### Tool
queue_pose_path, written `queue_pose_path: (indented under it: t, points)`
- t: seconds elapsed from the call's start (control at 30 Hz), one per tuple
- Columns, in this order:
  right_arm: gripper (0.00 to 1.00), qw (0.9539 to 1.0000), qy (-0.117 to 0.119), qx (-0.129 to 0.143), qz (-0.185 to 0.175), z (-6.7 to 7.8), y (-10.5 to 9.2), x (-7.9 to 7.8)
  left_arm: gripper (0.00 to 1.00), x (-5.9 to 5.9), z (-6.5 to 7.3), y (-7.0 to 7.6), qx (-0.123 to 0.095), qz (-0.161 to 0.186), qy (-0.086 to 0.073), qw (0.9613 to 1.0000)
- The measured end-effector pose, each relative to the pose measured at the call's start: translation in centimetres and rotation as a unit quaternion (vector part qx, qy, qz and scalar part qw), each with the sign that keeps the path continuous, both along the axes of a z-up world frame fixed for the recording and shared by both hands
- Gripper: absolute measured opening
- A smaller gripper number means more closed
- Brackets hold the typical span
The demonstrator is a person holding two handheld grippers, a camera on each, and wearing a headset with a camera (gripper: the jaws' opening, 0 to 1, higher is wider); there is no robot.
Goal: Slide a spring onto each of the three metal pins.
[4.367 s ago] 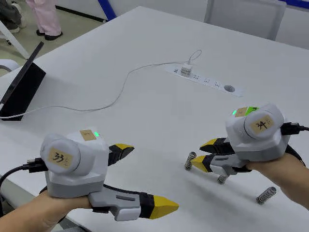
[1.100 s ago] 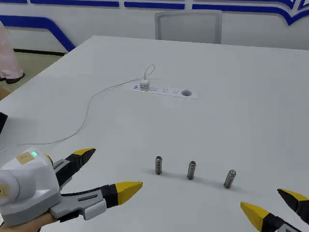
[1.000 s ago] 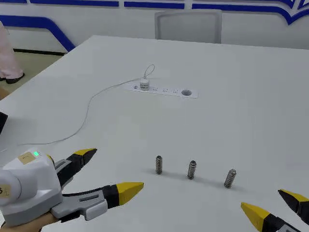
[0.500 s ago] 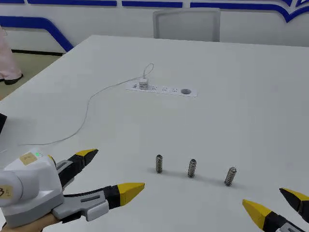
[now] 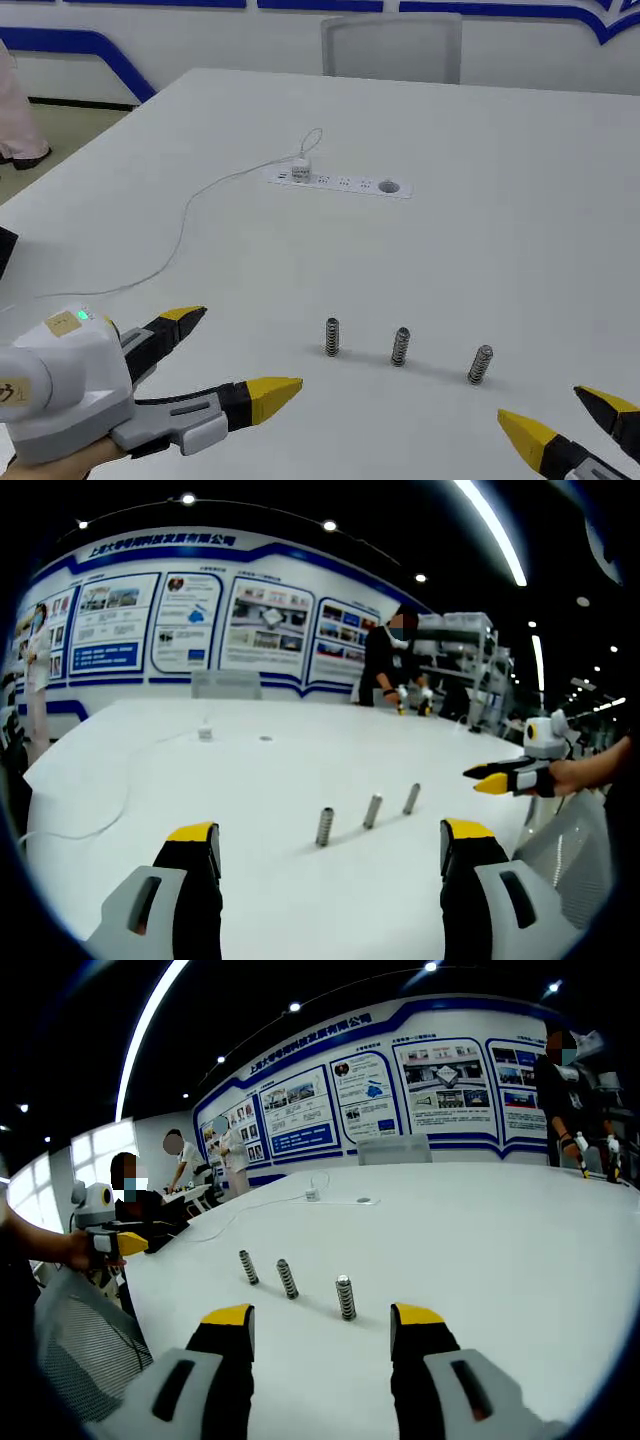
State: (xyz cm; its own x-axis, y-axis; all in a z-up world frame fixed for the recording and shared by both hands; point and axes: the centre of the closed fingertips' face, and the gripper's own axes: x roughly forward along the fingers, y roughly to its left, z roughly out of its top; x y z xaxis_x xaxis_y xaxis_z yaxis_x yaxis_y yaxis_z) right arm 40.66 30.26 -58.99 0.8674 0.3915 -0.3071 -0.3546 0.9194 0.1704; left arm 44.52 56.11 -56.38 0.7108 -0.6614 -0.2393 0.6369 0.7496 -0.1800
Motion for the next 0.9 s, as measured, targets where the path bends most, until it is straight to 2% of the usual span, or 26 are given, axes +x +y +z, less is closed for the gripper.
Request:
queue_pose_path:
  t: [0.3, 0.47, 0.63, 0.73, 0.9]
  points:
    - [0.55, 0.9999, -0.009, 0.013, -0.007, 0.7, 0.7, 1.1, 0.93, -0.1, -0.1, -0.1, 0.001, -0.003, 0.001, 1.0]
    - [0.55, 0.9999, -0.01, 0.011, -0.007, 0.4, 1.0, 1.2, 0.93, -0.1, 0.0, -0.1, 0.0, -0.003, 0.001, 1.0]
    - [0.56, 0.9997, -0.005, -0.021, 0.009, -0.5, 1.1, 0.8, 0.92, -0.1, -0.1, -0.1, 0.001, -0.004, 0.001, 1.0]
    - [0.56, 1.0, 0.002, -0.007, -0.002, -0.8, 0.6, 1.0, 0.92, -0.1, -0.1, -0.2, 0.002, -0.006, 0.002, 1.0]
    - [0.56, 0.9999, 0.003, -0.005, -0.008, -0.8, 0.3, 0.9, 0.92, -0.2, -0.1, -0.2, 0.002, -0.008, 0.001, 1.0]
